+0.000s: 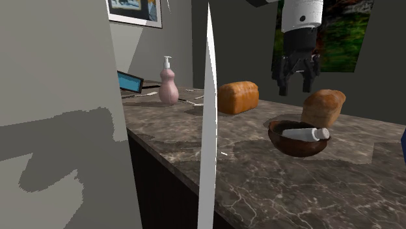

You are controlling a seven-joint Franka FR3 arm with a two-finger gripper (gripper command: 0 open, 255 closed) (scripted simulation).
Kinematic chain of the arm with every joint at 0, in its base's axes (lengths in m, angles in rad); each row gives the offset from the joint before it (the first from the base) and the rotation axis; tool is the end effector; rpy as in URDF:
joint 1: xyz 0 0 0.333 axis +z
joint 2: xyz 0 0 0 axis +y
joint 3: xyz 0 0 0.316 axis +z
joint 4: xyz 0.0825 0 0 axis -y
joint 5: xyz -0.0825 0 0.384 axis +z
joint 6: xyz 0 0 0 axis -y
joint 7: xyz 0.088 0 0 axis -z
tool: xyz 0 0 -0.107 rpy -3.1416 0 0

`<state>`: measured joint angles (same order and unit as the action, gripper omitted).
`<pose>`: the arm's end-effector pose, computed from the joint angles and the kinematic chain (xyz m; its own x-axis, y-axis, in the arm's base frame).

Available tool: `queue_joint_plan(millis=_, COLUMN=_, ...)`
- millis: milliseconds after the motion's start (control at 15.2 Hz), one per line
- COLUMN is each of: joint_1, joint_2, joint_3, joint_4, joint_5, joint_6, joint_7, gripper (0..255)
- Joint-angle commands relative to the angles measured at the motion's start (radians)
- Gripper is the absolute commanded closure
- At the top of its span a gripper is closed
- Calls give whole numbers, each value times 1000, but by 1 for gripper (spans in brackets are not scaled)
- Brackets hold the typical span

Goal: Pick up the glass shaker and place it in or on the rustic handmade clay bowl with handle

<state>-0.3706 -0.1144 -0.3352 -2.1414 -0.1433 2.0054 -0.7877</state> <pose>0.3832 -0.3422 0.4493 0.9860 0.1438 -0.0850 0.1478 -0.9881 0.0430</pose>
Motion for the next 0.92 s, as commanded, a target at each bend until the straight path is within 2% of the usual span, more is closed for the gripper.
queue_joint_plan(millis=0, joint_1=0, joint_2=0, joint_3=0, joint_4=0, joint_5=0, joint_6=0, joint_7=0, gripper=0)
queue_joint_plan(millis=66, joint_1=0, joint_2=0, joint_3=0, joint_4=0, joint_5=0, joint_6=0, joint_7=0, gripper=0)
queue_joint_plan(millis=330, joint_1=7, joint_2=-26, joint_3=11, joint_4=101, joint_5=0, joint_6=-127, joint_7=2, gripper=0)
queue_joint_plan(millis=858, joint_1=7, joint_2=-26, joint_3=11, joint_4=101, joint_5=0, joint_6=-127, joint_7=2, gripper=0)
